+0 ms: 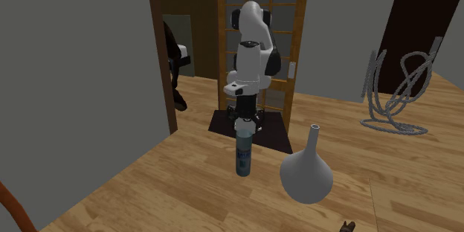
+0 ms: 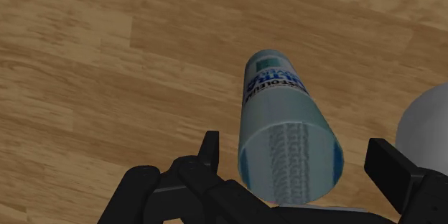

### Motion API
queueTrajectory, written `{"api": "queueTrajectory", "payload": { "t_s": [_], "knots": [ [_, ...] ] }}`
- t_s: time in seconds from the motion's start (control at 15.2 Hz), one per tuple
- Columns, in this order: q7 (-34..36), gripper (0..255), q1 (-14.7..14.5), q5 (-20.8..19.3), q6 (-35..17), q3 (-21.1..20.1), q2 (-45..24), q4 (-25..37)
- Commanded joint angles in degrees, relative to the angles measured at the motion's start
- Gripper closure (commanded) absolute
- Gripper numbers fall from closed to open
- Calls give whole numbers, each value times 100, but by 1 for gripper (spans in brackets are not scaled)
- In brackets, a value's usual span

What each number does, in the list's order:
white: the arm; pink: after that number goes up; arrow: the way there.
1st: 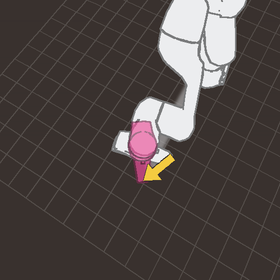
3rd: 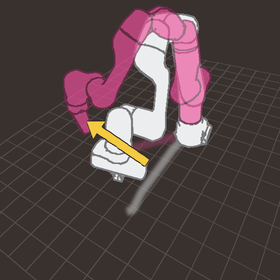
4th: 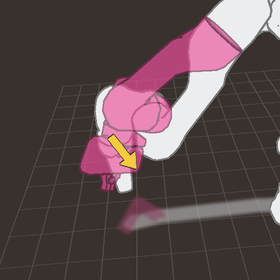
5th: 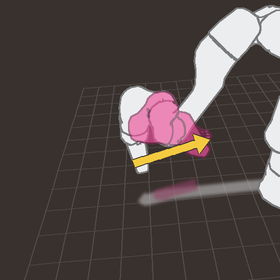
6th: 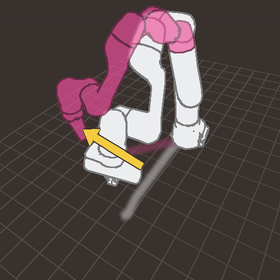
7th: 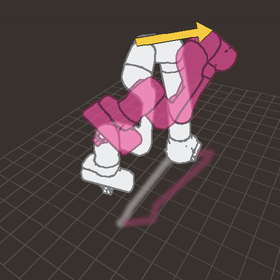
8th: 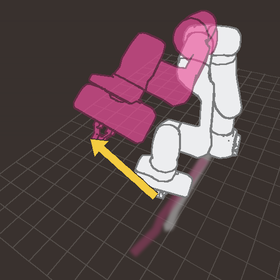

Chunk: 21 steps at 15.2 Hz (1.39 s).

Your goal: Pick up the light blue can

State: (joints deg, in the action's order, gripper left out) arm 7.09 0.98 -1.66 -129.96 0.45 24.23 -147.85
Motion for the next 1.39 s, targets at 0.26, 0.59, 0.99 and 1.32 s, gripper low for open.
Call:
{"api": "queueTrajectory", "payload": {
  "t_s": [0.26, 0.59, 0.99, 1.32],
  "knots": [
    [14, 0, 6, -19, -496, -3, -261, -231],
    [14, 255, 6, -20, -490, -3, -265, -222],
    [14, 255, 6, -20, -495, -3, -261, -231],
    [2, 255, 1, -9, -45, -3, -37, -5]
  ]
}}
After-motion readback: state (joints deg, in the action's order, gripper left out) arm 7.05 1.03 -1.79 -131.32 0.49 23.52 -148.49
